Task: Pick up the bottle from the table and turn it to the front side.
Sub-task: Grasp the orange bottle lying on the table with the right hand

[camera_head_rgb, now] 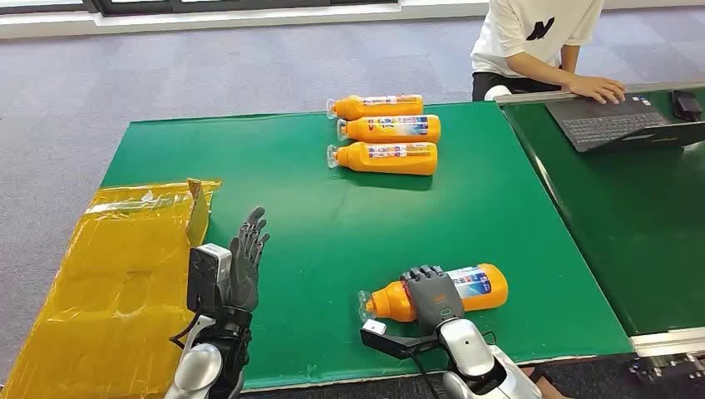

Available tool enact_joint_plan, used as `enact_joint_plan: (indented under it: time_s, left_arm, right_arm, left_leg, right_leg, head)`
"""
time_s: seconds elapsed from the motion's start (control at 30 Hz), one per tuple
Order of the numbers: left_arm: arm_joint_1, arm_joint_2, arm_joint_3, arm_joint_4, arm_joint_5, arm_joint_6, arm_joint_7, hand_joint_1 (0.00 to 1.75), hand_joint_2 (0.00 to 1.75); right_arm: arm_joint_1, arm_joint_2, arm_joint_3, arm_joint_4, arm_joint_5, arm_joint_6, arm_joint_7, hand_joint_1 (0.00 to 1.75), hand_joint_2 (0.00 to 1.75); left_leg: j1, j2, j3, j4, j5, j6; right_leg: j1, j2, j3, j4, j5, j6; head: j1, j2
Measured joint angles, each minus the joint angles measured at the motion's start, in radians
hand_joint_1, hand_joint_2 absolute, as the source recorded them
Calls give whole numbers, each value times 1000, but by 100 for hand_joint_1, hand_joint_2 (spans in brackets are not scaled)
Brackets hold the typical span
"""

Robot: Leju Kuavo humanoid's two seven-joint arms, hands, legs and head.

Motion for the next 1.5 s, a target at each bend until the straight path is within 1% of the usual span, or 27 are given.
enact_joint_plan:
  time_s: [0.27, 0.6, 0.63, 0.67, 0.73, 0.77, 0.83, 1.0, 1.13, 1.3, 1.5]
  left_arm:
    - [2, 0, 0, -3, 0, 0, 0, 0, 0]
    - [28, 0, 0, -42, -23, 16, 18, 0, 0]
    - [33, 0, 0, -48, -27, 17, 20, 0, 0]
    - [37, 0, 1, -54, -31, 17, 22, 0, 0]
    - [43, 0, 2, -62, -39, 20, 24, 0, 0]
    - [45, -1, 2, -65, -42, 24, 23, 0, 0]
    - [45, -3, 2, -65, -45, 35, 19, 0, 0]
    - [38, -9, 2, -60, -46, 61, 6, 0, 0]
    - [26, -13, 2, -53, -46, 77, -1, 0, 0]
    - [13, -14, 1, -40, -38, 89, -7, 0, 0]
    - [4, -14, -1, -23, -29, 89, -11, 0, 0]
  right_arm:
    - [0, 0, 0, 0, 1, 0, 0, 175, 175]
    - [1, 5, 0, 0, -7, -4, -10, 175, 175]
    - [2, 7, -2, -2, -34, -20, -35, 175, 175]
    - [2, 12, -8, -9, -90, -51, -83, 175, 175]
    - [3, 29, -31, -39, -251, -125, -205, 175, 175]
    - [2, 41, -43, -60, -326, -152, -252, 175, 175]
    - [0, 66, -65, -100, -411, -175, -298, 175, 175]
    - [-10, 113, -114, -174, -539, -208, -379, 175, 175]
    - [-25, 139, -136, -205, -601, -225, -424, 175, 175]
    - [-57, 162, -144, -214, -668, -229, -455, 175, 175]
    - [-92, 177, -146, -214, -725, -220, -464, 175, 175]
  left_leg:
    - [0, 0, 0, 0, 0, 0]
    - [0, 0, 0, 0, 0, 0]
    - [0, 0, 0, 0, 0, 0]
    - [0, 1, 0, 0, 0, 0]
    - [0, 2, 0, 0, 0, 0]
    - [0, 2, 0, 0, 0, 0]
    - [0, 1, 0, 0, 0, 0]
    - [0, 1, 0, 0, 1, 0]
    - [0, 1, 0, 0, 1, 0]
    - [0, 1, 0, 0, 1, 0]
    - [0, 1, 0, 0, 1, 0]
  right_leg:
    - [0, 0, 0, 0, 0, 0]
    - [0, 0, 0, 0, 0, 0]
    - [0, 0, -1, 0, 0, 0]
    - [0, 0, -1, 0, 0, 0]
    - [0, 1, -1, 0, 0, 0]
    - [0, 1, -1, 0, 0, 0]
    - [0, 0, -1, 0, 0, 0]
    - [0, 0, -1, 0, 0, 0]
    - [0, 0, -1, 0, 0, 0]
    - [0, 0, -1, 0, 1, 0]
    - [0, 0, -1, 0, 0, 0]
  head:
    - [0, 0]
    - [0, 0]
    - [0, 0]
    - [0, 0]
    - [0, 0]
    - [0, 0]
    - [0, 0]
    - [0, 0]
    - [0, 0]
    - [0, 0]
    - [0, 0]
